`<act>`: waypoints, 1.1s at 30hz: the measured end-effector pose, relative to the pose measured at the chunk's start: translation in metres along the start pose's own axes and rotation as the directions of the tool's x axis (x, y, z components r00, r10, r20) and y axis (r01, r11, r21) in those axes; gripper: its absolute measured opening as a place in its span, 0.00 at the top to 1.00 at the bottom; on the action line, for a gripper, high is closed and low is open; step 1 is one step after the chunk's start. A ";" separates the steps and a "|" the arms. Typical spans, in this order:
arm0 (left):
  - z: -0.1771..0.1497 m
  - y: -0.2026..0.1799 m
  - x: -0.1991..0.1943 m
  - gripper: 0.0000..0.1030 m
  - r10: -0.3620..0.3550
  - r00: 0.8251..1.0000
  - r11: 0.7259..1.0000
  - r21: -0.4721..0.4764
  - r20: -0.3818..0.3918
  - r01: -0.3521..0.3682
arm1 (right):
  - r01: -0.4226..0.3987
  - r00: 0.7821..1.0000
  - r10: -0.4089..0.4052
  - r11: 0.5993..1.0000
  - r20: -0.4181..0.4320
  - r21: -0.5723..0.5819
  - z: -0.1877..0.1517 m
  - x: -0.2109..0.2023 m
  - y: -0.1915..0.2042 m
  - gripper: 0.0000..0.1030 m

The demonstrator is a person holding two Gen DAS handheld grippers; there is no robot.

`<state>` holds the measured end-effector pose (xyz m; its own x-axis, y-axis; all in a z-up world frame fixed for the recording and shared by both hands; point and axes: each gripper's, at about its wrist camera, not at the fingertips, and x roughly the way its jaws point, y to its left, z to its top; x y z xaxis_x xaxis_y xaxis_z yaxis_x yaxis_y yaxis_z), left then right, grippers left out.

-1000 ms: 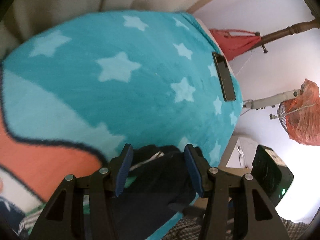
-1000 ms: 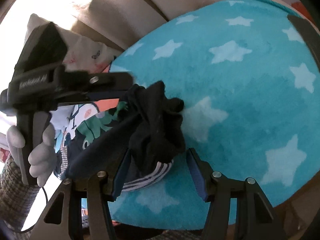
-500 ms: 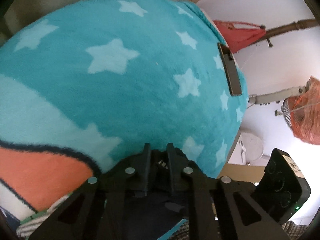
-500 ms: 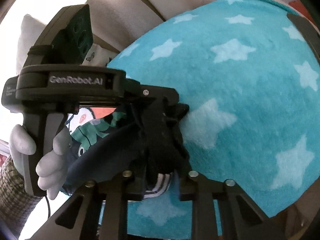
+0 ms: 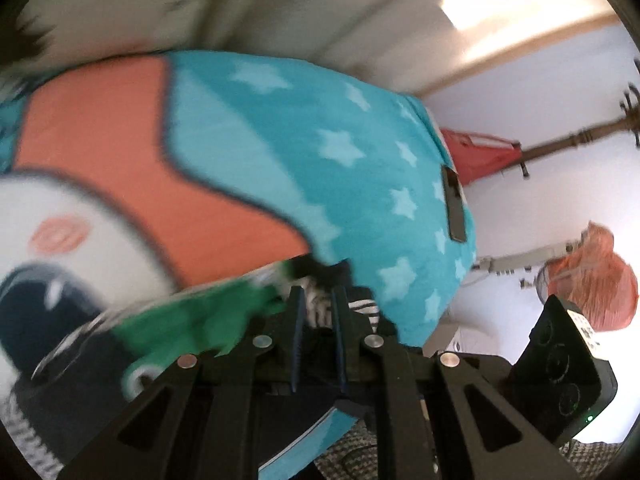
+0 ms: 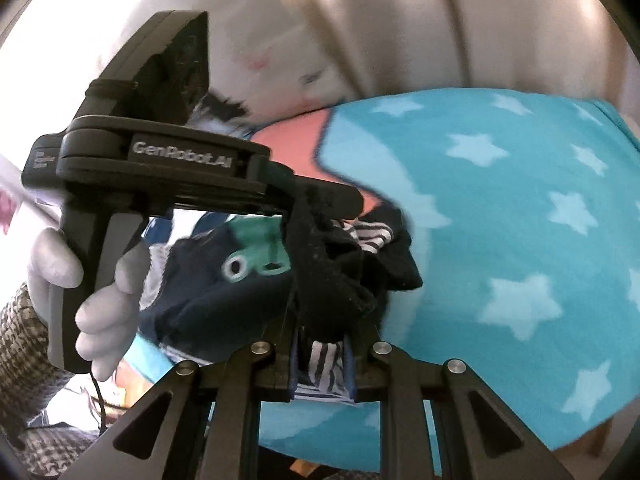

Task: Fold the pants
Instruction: 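Press the folded pants down with the right gripper while the left gripper holds the edge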

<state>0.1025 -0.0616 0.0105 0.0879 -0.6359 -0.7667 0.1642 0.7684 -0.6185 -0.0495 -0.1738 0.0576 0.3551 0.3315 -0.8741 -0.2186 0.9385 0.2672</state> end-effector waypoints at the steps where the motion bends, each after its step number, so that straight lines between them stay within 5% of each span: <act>1: -0.005 0.014 -0.007 0.87 0.004 1.000 0.999 -0.036 0.011 -0.004 | -0.004 1.000 0.004 1.000 -0.014 -0.021 -0.001 0.005 0.006 0.82; 8: -0.034 0.074 -0.035 0.87 -0.009 0.997 0.976 -0.216 0.073 0.025 | -0.020 0.994 0.004 0.988 -0.109 -0.154 0.000 0.046 0.042 0.82; 14: -0.051 0.091 -0.069 0.73 0.036 0.989 0.965 -0.261 0.145 0.003 | -0.046 0.984 0.002 0.969 -0.177 -0.244 0.000 0.071 0.067 0.65; 21: -0.068 0.102 -0.112 0.63 0.105 0.966 0.961 -0.274 0.235 -0.038 | -0.112 0.978 0.061 0.962 -0.201 -0.250 0.000 0.032 0.073 0.63; 25: -0.077 0.109 -0.120 0.63 0.118 0.961 0.957 -0.288 0.251 -0.042 | -0.025 0.992 0.002 0.985 -0.130 -0.174 0.005 0.009 0.046 0.63; 29: -0.082 0.111 -0.124 0.63 0.141 0.958 0.954 -0.292 0.251 -0.064 | 0.050 0.993 -0.057 0.997 -0.107 -0.066 0.019 0.024 0.026 0.85; 33: -0.091 0.109 -0.133 0.62 0.180 0.951 0.953 -0.283 0.253 -0.105 | 0.032 0.992 -0.037 0.998 -0.117 -0.046 0.031 0.051 0.033 0.85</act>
<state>0.0193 0.1132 0.0301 0.3614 -0.4846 -0.7966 -0.1306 0.8196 -0.5578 -0.0106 -0.1229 0.0344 0.2539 0.2831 -0.9249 -0.2485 0.9432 0.2205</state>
